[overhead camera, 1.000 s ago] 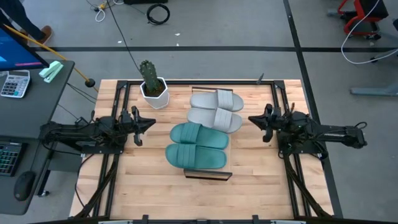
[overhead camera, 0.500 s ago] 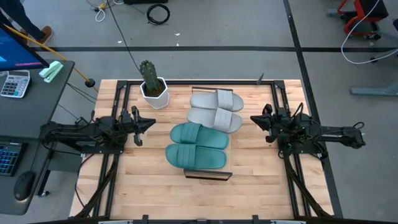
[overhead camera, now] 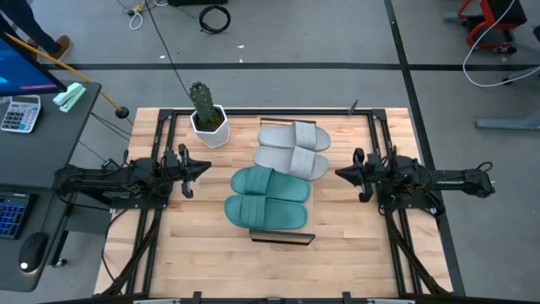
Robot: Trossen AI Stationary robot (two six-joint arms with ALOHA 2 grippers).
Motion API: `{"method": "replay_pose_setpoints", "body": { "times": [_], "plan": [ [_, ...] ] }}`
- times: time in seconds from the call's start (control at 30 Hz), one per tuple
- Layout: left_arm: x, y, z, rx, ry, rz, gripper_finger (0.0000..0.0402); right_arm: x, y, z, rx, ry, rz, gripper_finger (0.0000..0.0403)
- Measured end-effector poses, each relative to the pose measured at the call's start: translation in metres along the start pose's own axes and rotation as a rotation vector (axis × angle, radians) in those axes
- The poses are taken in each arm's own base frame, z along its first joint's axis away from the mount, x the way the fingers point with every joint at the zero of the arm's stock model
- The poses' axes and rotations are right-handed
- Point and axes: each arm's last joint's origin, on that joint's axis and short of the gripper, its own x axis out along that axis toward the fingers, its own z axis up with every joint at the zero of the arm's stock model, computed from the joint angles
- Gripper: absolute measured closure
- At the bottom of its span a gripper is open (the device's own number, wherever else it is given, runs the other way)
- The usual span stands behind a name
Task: Pick and place slides into the shelf
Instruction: Return to Home Position
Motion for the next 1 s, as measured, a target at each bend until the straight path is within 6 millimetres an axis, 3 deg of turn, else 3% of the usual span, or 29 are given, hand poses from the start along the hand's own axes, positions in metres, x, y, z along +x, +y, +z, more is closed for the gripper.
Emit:
{"method": "replay_pose_setpoints", "body": {
  "times": [0.4,1.0],
  "plan": [
    [0.000,0.000,0.000,0.000,0.000,0.000,0.0362,-0.001,-0.002,-0.009,-0.256,0.100,-0.003,0.0403],
    [0.000,0.000,0.000,0.000,0.000,0.000,0.0374,-0.001,-0.004,-0.012,-0.293,0.139,-0.029,0.0401]
  ]
}}
